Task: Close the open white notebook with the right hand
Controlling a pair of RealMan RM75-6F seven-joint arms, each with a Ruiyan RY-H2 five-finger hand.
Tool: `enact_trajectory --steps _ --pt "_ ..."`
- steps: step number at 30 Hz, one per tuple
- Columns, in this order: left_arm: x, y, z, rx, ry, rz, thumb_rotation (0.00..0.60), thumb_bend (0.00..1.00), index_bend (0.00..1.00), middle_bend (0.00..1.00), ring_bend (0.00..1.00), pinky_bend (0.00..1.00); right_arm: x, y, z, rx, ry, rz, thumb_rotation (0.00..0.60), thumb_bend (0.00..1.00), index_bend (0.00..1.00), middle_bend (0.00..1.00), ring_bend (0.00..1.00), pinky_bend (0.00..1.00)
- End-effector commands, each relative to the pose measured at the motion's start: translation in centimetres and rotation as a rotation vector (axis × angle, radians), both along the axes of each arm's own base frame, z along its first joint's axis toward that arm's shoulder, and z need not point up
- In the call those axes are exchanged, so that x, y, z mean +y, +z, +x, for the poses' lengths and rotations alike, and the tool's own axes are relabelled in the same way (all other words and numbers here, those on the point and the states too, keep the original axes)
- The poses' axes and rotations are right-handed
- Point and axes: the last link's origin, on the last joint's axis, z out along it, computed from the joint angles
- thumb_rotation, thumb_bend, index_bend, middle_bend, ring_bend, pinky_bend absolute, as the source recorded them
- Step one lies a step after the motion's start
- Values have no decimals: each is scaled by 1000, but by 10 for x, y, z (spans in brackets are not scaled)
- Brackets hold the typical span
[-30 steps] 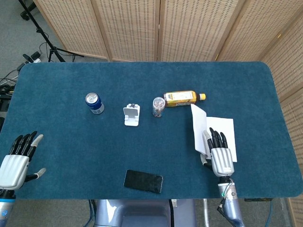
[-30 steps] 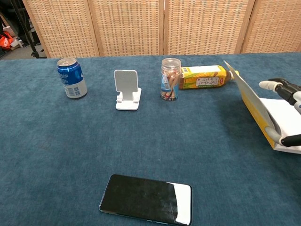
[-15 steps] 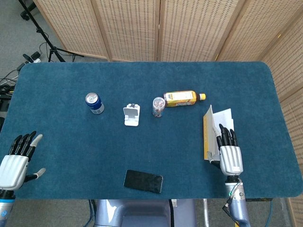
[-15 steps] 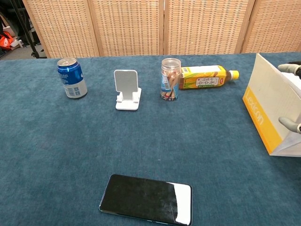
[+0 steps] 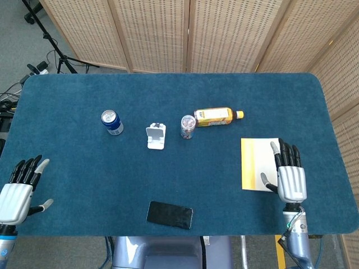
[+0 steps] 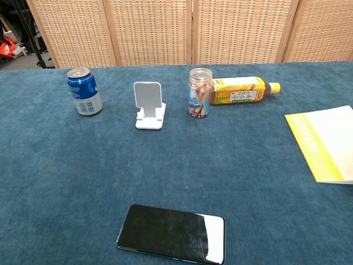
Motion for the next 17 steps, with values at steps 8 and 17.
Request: enact_trajectory --steps 8,17 --pt "5 0 -7 10 35 8 600 0 0 0 0 0 23 32 -37 152 15 128 600 337 0 0 0 0" --pt "10 -2 -13 20 61 4 600 0 0 0 0 0 49 49 -58 222 -21 129 600 337 0 0 0 0"
